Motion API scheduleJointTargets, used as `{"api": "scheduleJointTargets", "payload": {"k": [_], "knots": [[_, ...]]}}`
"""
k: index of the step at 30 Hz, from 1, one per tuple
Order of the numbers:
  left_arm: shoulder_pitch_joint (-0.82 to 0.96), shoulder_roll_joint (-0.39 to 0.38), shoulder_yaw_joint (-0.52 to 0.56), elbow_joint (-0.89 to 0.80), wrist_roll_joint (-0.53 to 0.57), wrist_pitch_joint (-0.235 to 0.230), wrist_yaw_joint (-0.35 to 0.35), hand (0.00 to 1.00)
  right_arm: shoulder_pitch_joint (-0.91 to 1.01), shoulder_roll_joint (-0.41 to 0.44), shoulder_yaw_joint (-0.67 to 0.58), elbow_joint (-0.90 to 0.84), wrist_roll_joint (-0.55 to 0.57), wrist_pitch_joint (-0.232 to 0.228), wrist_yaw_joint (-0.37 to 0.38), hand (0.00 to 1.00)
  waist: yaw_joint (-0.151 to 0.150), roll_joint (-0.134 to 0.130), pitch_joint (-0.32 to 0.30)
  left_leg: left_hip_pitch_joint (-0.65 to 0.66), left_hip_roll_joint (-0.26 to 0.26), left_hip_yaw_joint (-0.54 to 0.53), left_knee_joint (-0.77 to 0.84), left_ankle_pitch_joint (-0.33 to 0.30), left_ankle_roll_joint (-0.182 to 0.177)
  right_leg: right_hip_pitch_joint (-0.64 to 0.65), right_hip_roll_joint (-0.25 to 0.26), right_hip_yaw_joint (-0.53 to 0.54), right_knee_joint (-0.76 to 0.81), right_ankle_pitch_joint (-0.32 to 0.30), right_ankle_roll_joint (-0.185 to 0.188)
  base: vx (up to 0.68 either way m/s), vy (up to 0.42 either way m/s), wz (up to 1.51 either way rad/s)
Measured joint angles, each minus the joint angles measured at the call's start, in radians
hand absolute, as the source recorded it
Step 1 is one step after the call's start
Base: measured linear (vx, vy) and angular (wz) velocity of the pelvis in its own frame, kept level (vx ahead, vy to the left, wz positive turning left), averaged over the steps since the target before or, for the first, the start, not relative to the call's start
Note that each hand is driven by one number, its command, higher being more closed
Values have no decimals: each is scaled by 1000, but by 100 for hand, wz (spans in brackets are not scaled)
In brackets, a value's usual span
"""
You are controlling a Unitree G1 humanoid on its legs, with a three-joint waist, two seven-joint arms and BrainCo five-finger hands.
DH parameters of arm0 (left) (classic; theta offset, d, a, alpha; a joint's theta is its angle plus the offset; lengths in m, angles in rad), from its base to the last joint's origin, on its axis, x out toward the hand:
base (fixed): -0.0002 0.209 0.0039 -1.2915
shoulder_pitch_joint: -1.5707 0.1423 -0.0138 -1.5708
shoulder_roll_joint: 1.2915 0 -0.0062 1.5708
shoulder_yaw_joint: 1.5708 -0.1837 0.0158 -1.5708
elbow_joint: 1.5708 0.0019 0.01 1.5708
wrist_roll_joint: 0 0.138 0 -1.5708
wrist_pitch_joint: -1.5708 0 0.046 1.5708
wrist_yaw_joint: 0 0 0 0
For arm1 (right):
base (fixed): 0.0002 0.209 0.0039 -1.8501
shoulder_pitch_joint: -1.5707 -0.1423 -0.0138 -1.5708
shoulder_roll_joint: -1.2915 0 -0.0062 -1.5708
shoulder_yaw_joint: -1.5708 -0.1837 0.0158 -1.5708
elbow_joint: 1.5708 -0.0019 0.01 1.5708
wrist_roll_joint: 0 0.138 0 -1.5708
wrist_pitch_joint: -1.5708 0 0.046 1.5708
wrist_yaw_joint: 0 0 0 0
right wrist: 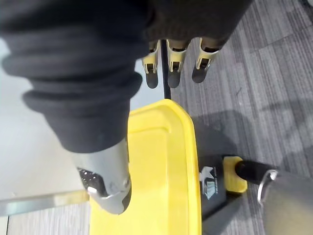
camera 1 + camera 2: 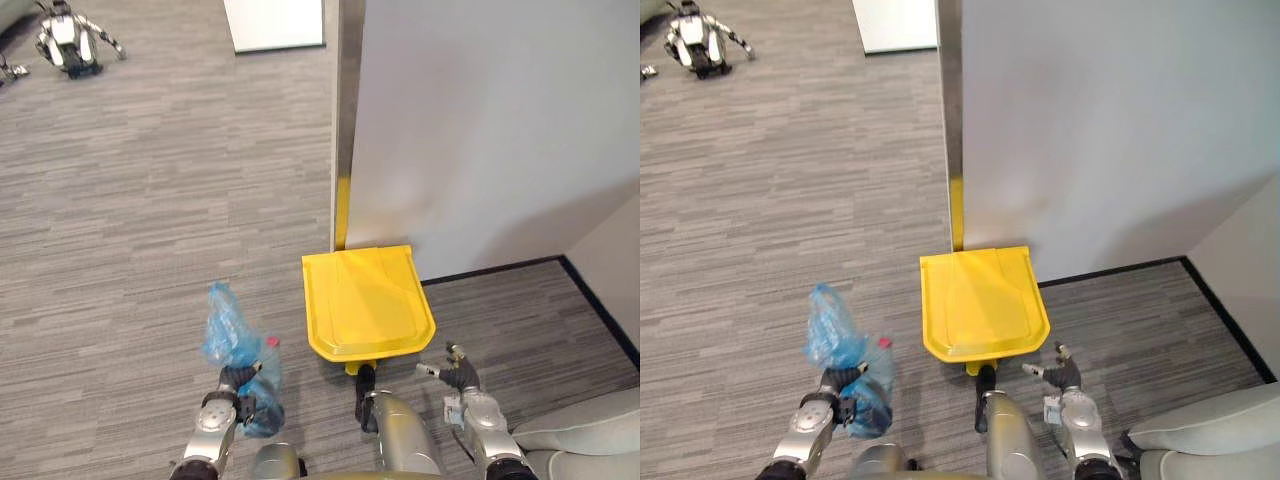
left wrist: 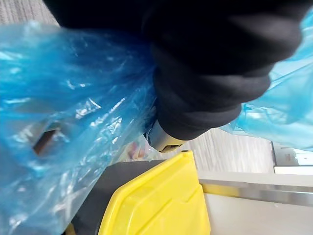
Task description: Gather rubbish on tea table into small bin, then transfer packed bag to large trash can.
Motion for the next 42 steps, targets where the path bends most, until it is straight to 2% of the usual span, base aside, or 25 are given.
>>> {"api": "scheduleJointTargets", "payload": {"k": [2, 4, 6, 7, 9, 14, 16, 21, 23, 25, 27, 30, 33, 37, 38, 40, 41, 42], "knots": [[-8, -1, -9, -27, 1, 0, -2, 100, 50, 7, -41, -2, 6, 2, -2, 0, 0, -2, -1, 62, 0, -39, -49, 5, -19, -2, -1, 8, 113, -70, -2, 308, -110, 57], [-8, -4, -20, -49, 1, -1, -5, 100, 104, 14, -83, -3, 8, 10, -1, 0, -3, -7, -8, 104, -4, -86, -77, 7, -36, 4, -10, 7, 201, -117, -42, 289, -114, 73], [-8, -17, -18, -50, 1, -1, -8, 100, 130, 25, -116, -2, 8, 24, -1, 0, -2, 6, -27, 112, 4, -118, -89, 15, -59, 3, -19, -30, 249, -174, -61, 340, -105, 54], [-8, -29, -17, -50, 1, -1, -11, 100, 129, 28, -116, -2, 17, 26, 10, 0, -2, 15, -34, 110, 19, -121, -94, 28, -80, 6, -20, -53, 257, -186, -73, 278, -80, 34], [-18, -43, -17, -50, 1, 0, -18, 100, 111, 34, -116, -2, 25, 26, 20, 0, -3, 18, -38, 106, 30, -121, -112, 47, -88, 11, -22, -71, 253, -188, -74, 208, -84, 27], [-31, -51, -17, -49, 2, -1, -19, 100, 61, 57, -65, -1, 46, 24, 35, 0, -7, 22, -74, 103, 58, -134, -193, 104, -97, 43, -16, -128, 162, -168, -103, 57, -63, 31], [-5, -49, -19, -50, 2, -1, -19, 100, 58, 58, 14, -1, 45, 24, 37, 0, -4, 27, -105, 102, 70, -141, -243, 121, -100, 43, -5, -142, 123, -154, -89, -31, -35, 18], [18, -45, -40, -51, 3, -1, -20, 100, 10, 56, 162, -93, 39, 18, 39, 0, -3, 36, -123, 56, 69, -166, -276, 121, -91, 4, 9, -125, 105, -137, -70, -101, -26, 19], [18, -45, -50, -51, 3, -1, -20, 100, -35, 54, 196, -120, 39, 14, 38, 0, -3, 43, -126, 31, 70, -194, -279, 125, -90, -7, 13, -129, 87, -127, -84, -72, -32, 24], [22, -46, -79, -66, 3, -1, -20, 100, -110, 38, 214, -134, 39, 13, 35, 0, 0, 56, -133, -3, 74, -206, -281, 157, -122, -30, 10, -141, 82, -117, -101, -13, -18, 19], [23, -44, -99, -98, 2, -2, -19, 100, -159, 22, 220, -164, 38, 9, 28, 0, -1, 58, -133, -24, 74, -223, -298, 198, -140, -32, 9, -160, 61, -100, -127, 9, -46, 29], [24, -41, -116, -163, 0, -14, -17, 100, -240, -15, 222, -167, 38, 5, 12, 0, 4, 60, -134, -39, 98, -241, -341, 242, -158, -32, 15, -191, 17, -75, -132, 20, -56, 28], [24, -26, -150, -172, -1, -26, -18, 100, -279, -49, 242, -162, 38, 6, -4, 0, 5, 60, -134, -53, 115, -251, -338, 243, -159, -31, 27, -203, 11, -66, -123, -31, -67, 10], [25, -14, -177, -217, -30, -29, -19, 100, -341, -94, 281, -153, 41, 6, -7, 0, 7, 68, -130, -93, 143, -253, -321, 224, -140, -32, 77, -194, -75, -40, -73, -131, -69, -3], [24, -6, -187, -243, -48, -33, -21, 100, -368, -104, 281, -139, 44, 5, -8, 0, 5, 65, -126, -126, 136, -254, -268, 205, -125, -31, 95, -163, -113, -26, -72, -242, -45, -7], [26, -6, -198, -279, -78, -45, -22, 100, -409, -128, 283, -121, 49, 5, -10, 0, 8, 69, -122, -194, 102, -249, -129, 156, -108, -26, 99, -152, -152, 32, -91, -257, 0, -29], [26, -5, -202, -285, -85, -50, -22, 100, -417, -135, 283, -117, 49, 5, -11, 0, 11, 76, -119, -190, 107, -251, -128, 135, -104, -22, 107, -150, -155, 40, -87, -214, -6, -35], [23, 5, -218, -296, -90, -54, -22, 100, -428, -144, 283, -115, 50, 5, -14, 0, 12, 79, -110, -186, 114, -254, -137, 131, -114, -17, 119, -130, -170, 44, -80, -158, -52, -16]]}}
